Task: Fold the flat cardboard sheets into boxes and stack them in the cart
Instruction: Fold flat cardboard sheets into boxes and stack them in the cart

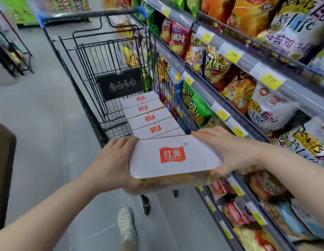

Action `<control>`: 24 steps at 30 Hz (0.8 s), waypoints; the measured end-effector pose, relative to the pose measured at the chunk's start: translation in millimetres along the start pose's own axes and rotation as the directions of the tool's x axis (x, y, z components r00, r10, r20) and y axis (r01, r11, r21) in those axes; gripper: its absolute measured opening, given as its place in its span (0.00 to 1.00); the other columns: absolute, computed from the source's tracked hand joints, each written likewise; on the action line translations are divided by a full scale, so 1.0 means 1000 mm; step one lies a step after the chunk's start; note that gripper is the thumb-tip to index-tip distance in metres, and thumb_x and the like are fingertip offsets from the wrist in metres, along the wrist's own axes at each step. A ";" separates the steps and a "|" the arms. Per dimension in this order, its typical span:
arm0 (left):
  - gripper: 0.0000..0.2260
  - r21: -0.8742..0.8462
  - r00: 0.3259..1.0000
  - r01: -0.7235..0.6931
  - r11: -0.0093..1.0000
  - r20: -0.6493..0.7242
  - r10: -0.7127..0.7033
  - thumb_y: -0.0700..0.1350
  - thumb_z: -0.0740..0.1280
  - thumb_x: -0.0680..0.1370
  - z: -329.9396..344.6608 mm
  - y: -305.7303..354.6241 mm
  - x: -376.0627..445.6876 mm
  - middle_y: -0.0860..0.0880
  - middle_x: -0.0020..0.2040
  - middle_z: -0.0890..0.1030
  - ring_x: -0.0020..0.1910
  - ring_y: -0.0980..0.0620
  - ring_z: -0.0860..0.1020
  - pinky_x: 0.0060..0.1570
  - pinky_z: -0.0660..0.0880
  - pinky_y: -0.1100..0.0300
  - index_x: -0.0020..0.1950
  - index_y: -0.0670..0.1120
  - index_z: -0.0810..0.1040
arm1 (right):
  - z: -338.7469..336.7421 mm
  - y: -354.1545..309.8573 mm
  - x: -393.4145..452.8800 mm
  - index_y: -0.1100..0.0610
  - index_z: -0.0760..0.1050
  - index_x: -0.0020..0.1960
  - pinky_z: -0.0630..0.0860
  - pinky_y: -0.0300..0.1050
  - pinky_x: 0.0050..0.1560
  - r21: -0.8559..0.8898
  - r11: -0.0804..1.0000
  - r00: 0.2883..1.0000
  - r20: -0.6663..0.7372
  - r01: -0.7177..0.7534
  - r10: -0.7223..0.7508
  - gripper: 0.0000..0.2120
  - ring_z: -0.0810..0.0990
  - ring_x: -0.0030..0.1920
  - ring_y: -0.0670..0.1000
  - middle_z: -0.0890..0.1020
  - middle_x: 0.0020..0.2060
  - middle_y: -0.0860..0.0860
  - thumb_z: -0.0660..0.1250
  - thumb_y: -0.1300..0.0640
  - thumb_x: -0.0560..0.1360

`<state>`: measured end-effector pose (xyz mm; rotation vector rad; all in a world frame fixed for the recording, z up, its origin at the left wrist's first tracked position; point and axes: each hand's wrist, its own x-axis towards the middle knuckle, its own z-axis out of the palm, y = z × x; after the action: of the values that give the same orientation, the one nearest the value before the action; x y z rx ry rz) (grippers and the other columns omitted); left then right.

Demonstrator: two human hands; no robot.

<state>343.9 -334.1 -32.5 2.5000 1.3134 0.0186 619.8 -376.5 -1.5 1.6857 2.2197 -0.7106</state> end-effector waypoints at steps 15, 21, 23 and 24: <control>0.54 0.063 1.000 -0.011 0.998 -0.001 0.011 0.75 0.56 0.52 -0.040 -0.142 0.172 0.50 0.68 0.65 0.65 0.48 0.64 0.66 0.59 0.58 0.72 0.45 0.55 | -0.084 0.020 0.217 0.52 0.38 0.75 0.51 0.51 0.74 -0.079 0.990 0.993 -0.005 -0.120 0.120 0.51 0.45 0.74 0.51 0.48 0.74 0.48 0.72 0.48 0.66; 0.47 -0.001 0.995 0.090 0.996 0.038 -0.090 0.65 0.70 0.63 -0.028 -0.176 0.230 0.50 0.69 0.63 0.65 0.49 0.61 0.67 0.57 0.58 0.72 0.47 0.52 | -0.111 0.044 0.293 0.52 0.39 0.75 0.54 0.51 0.74 -0.179 0.981 0.997 -0.005 -0.081 0.082 0.52 0.47 0.74 0.52 0.50 0.74 0.49 0.71 0.47 0.65; 0.46 -0.021 0.993 0.118 0.993 0.015 -0.117 0.65 0.70 0.62 -0.022 -0.186 0.249 0.51 0.69 0.62 0.66 0.50 0.61 0.67 0.56 0.57 0.71 0.48 0.52 | -0.118 0.053 0.316 0.53 0.38 0.75 0.52 0.50 0.74 -0.208 0.976 0.998 0.002 -0.065 0.067 0.51 0.46 0.74 0.52 0.49 0.74 0.49 0.71 0.47 0.66; 0.46 -0.029 0.992 0.129 0.991 -0.003 -0.130 0.64 0.71 0.62 -0.020 -0.190 0.257 0.51 0.69 0.62 0.66 0.50 0.61 0.67 0.56 0.57 0.71 0.49 0.53 | -0.121 0.057 0.327 0.53 0.38 0.75 0.50 0.50 0.75 -0.220 0.974 0.998 0.001 -0.054 0.055 0.50 0.46 0.74 0.52 0.49 0.74 0.50 0.70 0.48 0.66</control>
<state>337.5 -21.3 -101.6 2.3875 1.4641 0.0133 589.1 -31.3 -70.6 1.6242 2.1484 -0.4378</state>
